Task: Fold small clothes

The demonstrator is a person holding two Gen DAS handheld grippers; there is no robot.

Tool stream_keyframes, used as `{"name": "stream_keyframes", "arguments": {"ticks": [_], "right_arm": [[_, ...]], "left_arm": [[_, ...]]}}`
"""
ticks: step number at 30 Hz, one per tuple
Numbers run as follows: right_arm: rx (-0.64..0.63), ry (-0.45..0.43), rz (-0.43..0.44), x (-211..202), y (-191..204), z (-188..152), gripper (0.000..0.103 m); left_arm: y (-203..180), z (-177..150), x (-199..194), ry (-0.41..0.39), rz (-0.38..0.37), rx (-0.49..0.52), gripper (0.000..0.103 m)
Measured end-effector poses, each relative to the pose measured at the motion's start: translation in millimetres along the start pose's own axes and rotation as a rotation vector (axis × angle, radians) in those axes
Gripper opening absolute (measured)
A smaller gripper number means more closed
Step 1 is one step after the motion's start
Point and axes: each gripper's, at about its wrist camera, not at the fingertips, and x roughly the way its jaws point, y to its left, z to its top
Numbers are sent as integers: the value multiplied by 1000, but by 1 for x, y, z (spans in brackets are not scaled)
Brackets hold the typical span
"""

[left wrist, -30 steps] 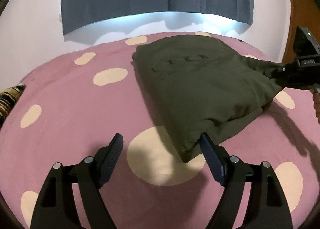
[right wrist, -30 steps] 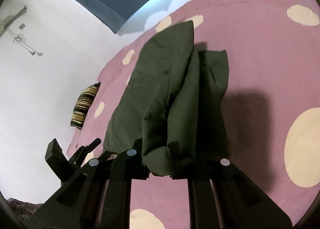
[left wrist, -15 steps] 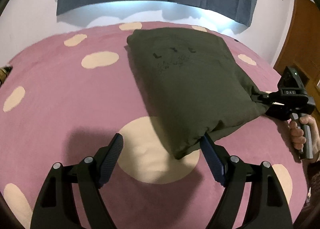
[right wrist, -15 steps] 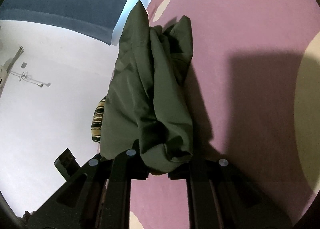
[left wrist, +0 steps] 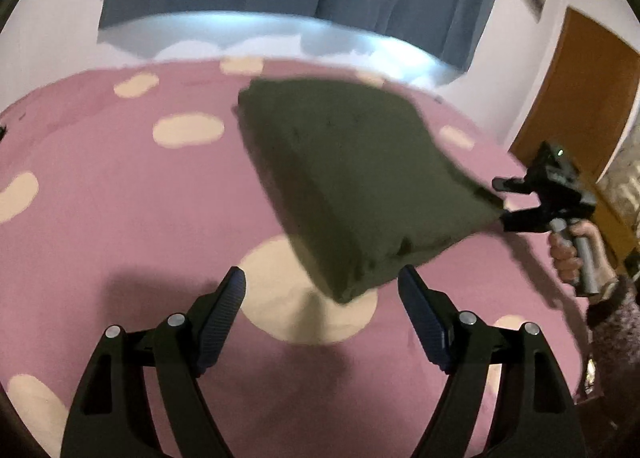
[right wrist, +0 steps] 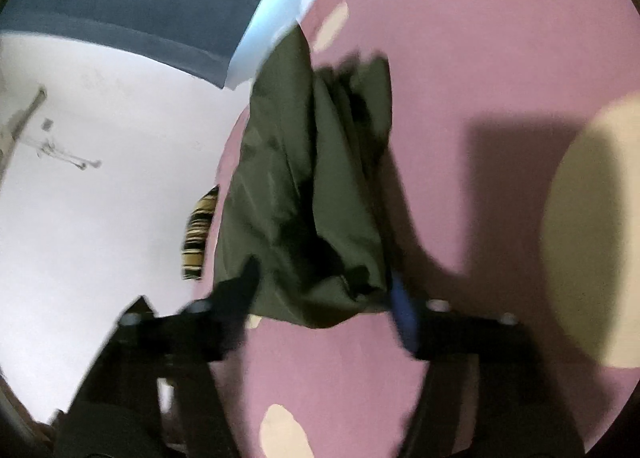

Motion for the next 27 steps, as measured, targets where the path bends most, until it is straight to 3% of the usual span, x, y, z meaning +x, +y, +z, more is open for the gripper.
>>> {"name": "stream_keyframes", "arguments": {"ticks": [2,5,11,16,19,23,27], "right_arm": [[-34,-31,-43,-7,9,14,79],[-28,-32,-34,5,12,47,80],[4,7,-50,57,6,115,80],[15,51,-50,88,1,140,80],[3,94,-102,104,-8,136,69],[2,88,-99,105,-17,135,53],[-4,88,-103,105,-18,134,48]], "left_arm": [[8,20,-2,-19,-14,-29,78],[17,50,19,-7,-22,-71,78],[26,106,102,97,-45,-105,78],[28,124,145,159,27,-88,79],[33,123,161,202,59,-84,80],[33,113,166,207,67,-91,81],[36,112,167,202,66,-116,82]]}}
